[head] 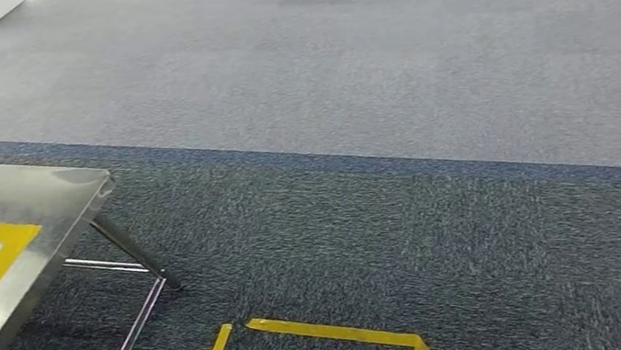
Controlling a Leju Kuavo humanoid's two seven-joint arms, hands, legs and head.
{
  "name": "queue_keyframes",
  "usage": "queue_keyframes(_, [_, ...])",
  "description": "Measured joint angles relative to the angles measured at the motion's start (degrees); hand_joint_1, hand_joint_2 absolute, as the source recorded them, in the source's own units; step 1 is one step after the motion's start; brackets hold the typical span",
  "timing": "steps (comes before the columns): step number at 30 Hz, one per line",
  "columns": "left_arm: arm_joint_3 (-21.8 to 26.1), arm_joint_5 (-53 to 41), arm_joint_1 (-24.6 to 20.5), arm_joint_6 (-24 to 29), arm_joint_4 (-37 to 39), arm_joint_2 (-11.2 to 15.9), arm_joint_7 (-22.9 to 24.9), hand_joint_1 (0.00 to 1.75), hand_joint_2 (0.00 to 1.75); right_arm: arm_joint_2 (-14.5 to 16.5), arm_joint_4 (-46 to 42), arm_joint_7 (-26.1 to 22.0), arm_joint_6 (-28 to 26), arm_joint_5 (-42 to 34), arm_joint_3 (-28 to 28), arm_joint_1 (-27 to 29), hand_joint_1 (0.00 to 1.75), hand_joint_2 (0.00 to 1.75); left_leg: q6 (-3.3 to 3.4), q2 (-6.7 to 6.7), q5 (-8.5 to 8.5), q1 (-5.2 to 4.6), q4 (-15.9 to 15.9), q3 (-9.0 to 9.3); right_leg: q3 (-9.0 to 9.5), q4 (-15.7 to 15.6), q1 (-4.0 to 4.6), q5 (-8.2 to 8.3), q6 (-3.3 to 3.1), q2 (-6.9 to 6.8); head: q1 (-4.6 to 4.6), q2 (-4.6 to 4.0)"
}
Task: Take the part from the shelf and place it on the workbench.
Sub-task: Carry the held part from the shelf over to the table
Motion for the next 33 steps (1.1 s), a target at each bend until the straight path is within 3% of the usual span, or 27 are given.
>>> queue_keyframes(1, [0.4,0.5,-0.1,0.0,-0.2,0.0,0.0,1.75,1.75,0.0,0.0,0.6,0.0,0.2,0.0,0.0,0.0,1.75,0.04,-0.85,-0.03,-0.11,0.0,0.1,-0.74,0.2,0.05,1.08,-0.22,0.14,0.01,0.0])
queue_keyframes(2, [0.9,0.9,-0.3,0.0,-0.5,0.0,0.0,1.75,1.75,0.0,0.0,1.1,-0.1,0.4,0.0,0.0,0.0,1.75,0.04,-1.7,-0.07,-0.17,0.0,0.24,-0.32,-2.1,0.11,3.28,-0.48,0.44,0.0,0.0])
queue_keyframes(4, [1.7,1.5,-0.7,0.0,-1.0,0.0,0.0,1.75,1.75,0.0,0.0,1.5,-0.2,0.9,0.0,-0.1,0.0,1.75,-0.09,-3.27,-0.18,-0.22,0.1,0.43,2.39,-10.0,0.16,8.19,-1.0,2.75,-0.01,0.0])
queue_keyframes(5, [2.1,1.8,-0.8,0.0,-1.3,0.0,0.0,1.75,1.75,-0.1,0.0,1.3,-0.2,1.1,0.0,-0.1,0.0,1.75,-0.25,-4.03,-0.24,-0.21,0.2,0.35,3.78,-13.4,0.12,9.49,-1.1,4.0,0.01,0.0])
queue_keyframes(7, [2.9,2.9,-0.9,0.0,-2.2,-0.1,0.0,1.75,1.75,-1.0,0.0,-0.3,0.8,1.7,0.0,0.1,0.0,1.75,-0.8,-5.38,-0.14,-0.09,0.2,-0.02,5.17,-16.0,0.12,9.68,-1.13,5.14,0.01,0.0])
queue_keyframes(9, [4.2,4.6,-0.5,0.0,-3.8,-0.1,0.0,1.75,1.75,-3.0,0.0,-3.1,2.8,2.5,0.1,0.8,0.0,1.75,-1.43,-6.17,-0.1,0.01,0.3,-0.34,5.67,-16.6,0.03,9.74,-1.34,3.88,0.02,0.0])
queue_keyframes(11, [5.3,5.4,-0.2,0.0,-5.7,-0.1,0.0,1.75,1.75,-4.9,0.0,-5.5,4.0,3.5,0.3,1.7,0.0,1.75,-1.91,-3.9,-1.79,-0.24,2.6,-1.39,6.11,-17.2,-0.18,9.91,-1.84,2.19,-0.12,0.0])
queue_keyframes(13, [6.1,5.0,0.0,0.0,-7.0,-0.1,0.0,1.75,1.75,-6.3,0.0,-6.6,4.2,4.3,0.4,2.4,0.0,1.75,-2.32,-0.41,-5.42,-0.25,9.3,-4.39,6.39,-17.4,-0.11,9.79,-2.3,0.39,-0.27,0.0])
queue_keyframes(15, [6.8,4.5,0.2,0.0,-7.5,-0.1,0.0,1.75,1.75,-6.9,0.0,-6.8,4.0,4.7,0.5,2.6,0.0,1.75,-2.72,0.81,-7.78,0.09,15.8,-7.39,6.52,-17.4,0.03,9.57,-2.47,-1.36,-0.29,0.0])
queue_keyframes(16, [7.2,4.5,0.3,0.0,-7.7,-0.1,0.0,1.75,1.75,-7.0,0.0,-6.8,4.1,4.9,0.6,2.6,0.0,1.75,-2.89,1.02,-7.43,0.25,16.4,-7.65,6.63,-17.3,0.05,9.44,-2.43,-2.18,-0.31,0.0])
queue_keyframes(18, [7.9,4.4,0.5,0.0,-8.1,-0.1,0.0,1.75,1.75,-7.1,0.0,-6.8,4.1,5.0,0.8,2.5,0.0,1.75,-3.02,1.97,-3.94,0.42,11.1,-4.82,7.08,-17.3,0.05,9.11,-2.16,-3.76,-0.33,0.0])
queue_keyframes(20, [8.2,4.3,0.5,0.0,-8.6,-0.1,0.0,1.75,1.75,-7.2,0.0,-6.8,4.1,5.2,0.9,2.6,0.0,1.75,-2.69,4.47,-1.15,0.19,3.5,-0.88,7.57,-17.2,0.25,8.65,-1.67,-5.12,-0.33,0.0])
queue_keyframes(22, [8.5,4.4,0.6,0.0,-8.9,-0.1,0.0,1.75,1.75,-7.3,0.0,-6.7,4.1,5.3,1.0,2.5,0.0,1.75,-2.01,5.59,-0.82,-0.23,0.5,0.46,7.86,-17.1,0.54,8.25,-1.05,-6.36,-0.32,0.0])
queue_keyframes(24, [8.9,4.9,0.9,-0.1,-9.1,-0.2,0.0,1.75,1.75,-7.4,0.0,-6.2,4.1,5.7,1.3,2.2,0.0,1.75,-1.26,4.33,-0.7,-0.3,0.2,0.33,8.15,-17.2,0.51,7.96,-0.43,-7.35,-0.33,0.0])
queue_keyframes(26, [9.7,6.1,1.1,-0.1,-9.1,-0.3,0.0,1.75,1.75,-7.5,0.1,-5.4,4.1,6.3,1.6,1.9,0.0,1.75,-0.57,3.17,-0.41,-0.06,-0.1,0.37,7.49,-15.4,0.28,6.38,0.12,-5.26,-0.11,0.0])
queue_keyframes(28, [10.4,7.3,1.3,-0.1,-9.2,-0.4,0.0,1.75,1.75,-7.5,0.2,-4.6,4.1,7.0,1.9,1.9,0.0,1.75,-0.09,2.03,-0.24,0.08,-0.2,0.32,4.35,-8.6,0.14,2.72,0.37,-1.58,0.14,0.0])
queue_keyframes(30, [11.2,8.2,1.6,-0.1,-9.2,-0.4,0.0,1.75,1.75,-7.5,0.3,-3.9,4.1,7.6,2.2,2.1,0.0,1.75,0.09,0.59,-0.2,0.01,-0.2,0.22,0.43,-0.9,0.15,-0.03,0.32,-0.15,0.19,0.0])
queue_keyframes(31, [11.5,8.6,1.8,-0.1,-9.2,-0.4,0.0,1.75,1.75,-7.5,0.3,-3.6,4.1,7.9,2.4,2.2,0.0,1.75,0.1,-0.2,-0.19,-0.02,-0.2,0.24,-0.53,0.4,0.16,0.2,0.23,0.03,0.22,0.0])
queue_keyframes(32, [11.9,9.0,2.0,-0.1,-9.2,-0.4,0.0,1.75,1.75,-7.5,0.3,-3.4,4.1,8.1,2.6,2.2,0.0,1.75,0.1,-1.02,-0.19,-0.03,-0.1,0.31,-0.34,-0.7,0.15,1.67,0.12,0.19,0.24,0.0])
queue_keyframes(33, [12.2,9.3,2.1,-0.1,-9.2,-0.4,0.0,1.75,1.75,-7.5,0.3,-3.4,4.1,8.3,2.7,2.2,0.0,1.75,0.08,-1.82,-0.2,-0.02,-0.1,0.4,0.89,-4.0,0.12,4.01,-0.03,0.68,0.25,0.0])
